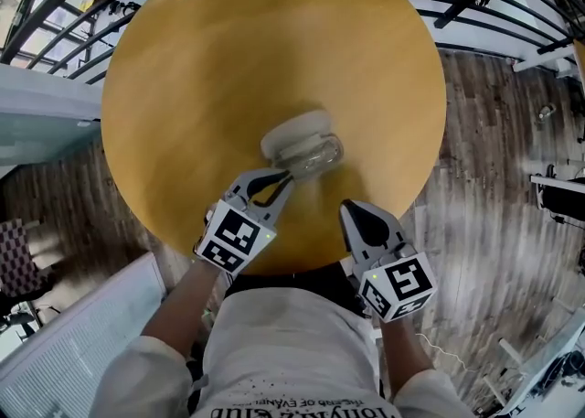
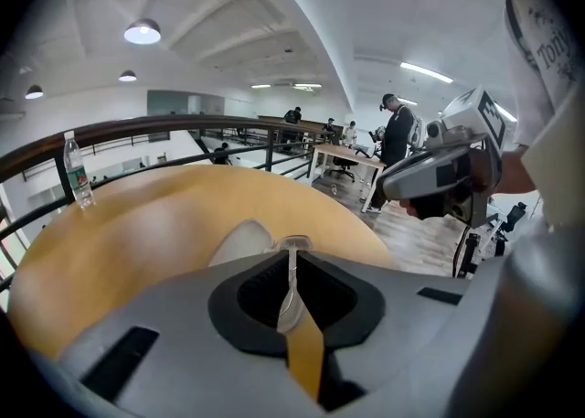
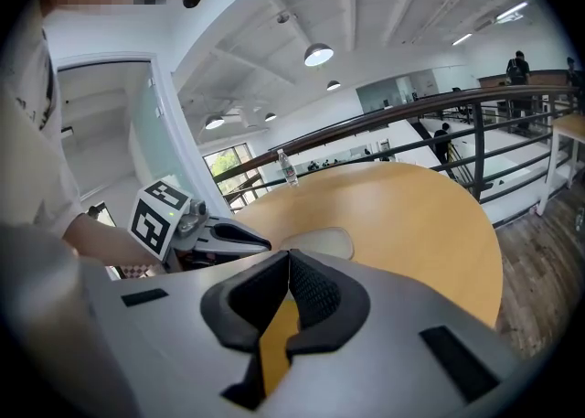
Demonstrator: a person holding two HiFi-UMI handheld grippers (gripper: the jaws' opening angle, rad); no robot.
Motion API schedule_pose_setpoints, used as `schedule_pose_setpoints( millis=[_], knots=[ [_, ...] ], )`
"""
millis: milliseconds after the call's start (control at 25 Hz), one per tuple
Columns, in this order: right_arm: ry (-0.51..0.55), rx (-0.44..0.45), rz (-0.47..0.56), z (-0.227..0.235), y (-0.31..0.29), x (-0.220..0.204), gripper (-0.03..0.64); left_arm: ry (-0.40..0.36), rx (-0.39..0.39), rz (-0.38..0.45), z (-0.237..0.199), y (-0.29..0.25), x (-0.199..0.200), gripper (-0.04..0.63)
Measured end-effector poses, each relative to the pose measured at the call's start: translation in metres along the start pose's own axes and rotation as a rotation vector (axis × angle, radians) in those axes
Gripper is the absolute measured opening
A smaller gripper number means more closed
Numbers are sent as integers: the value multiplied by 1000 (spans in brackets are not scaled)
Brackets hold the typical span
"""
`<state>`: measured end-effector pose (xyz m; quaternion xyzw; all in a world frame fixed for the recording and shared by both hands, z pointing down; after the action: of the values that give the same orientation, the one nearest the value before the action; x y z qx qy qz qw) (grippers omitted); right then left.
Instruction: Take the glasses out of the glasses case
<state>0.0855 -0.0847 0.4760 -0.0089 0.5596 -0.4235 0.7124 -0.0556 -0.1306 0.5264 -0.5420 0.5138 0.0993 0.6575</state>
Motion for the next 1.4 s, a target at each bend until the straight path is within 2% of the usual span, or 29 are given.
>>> schedule_pose_setpoints(
  millis=[360,480,720,1000,1400],
  knots=[
    [-30,-2,-23,12,-3,-5,25,-15,-50,-70,-14,-25,-11,29],
    [-40,-1,-28,14,-5,-6,25,-16,-68,-98,-18,-32,-15,89],
    [-56,-5,-40,25,-10,-7,26,-12,-94,-154,-22,-48,-25,89],
    [-72,-11,-54,29,-13,-13,25,-75,-133,-197,-24,-58,-31,89],
    [-86,-30,-67,34,-13,-17,25,-105,-187,-277,-26,-72,-45,87]
  ],
)
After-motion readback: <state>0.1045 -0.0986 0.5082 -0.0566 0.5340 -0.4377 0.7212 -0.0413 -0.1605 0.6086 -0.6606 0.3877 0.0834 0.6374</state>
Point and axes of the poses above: the fingertips, and each gripper's own axes: y backward along the fingers, z to its right, x out of its top, the point moved 5 cm from there along y, backward along the fingers, and after that the axes turned 2 degrees about -y, right-handed, at the moved point
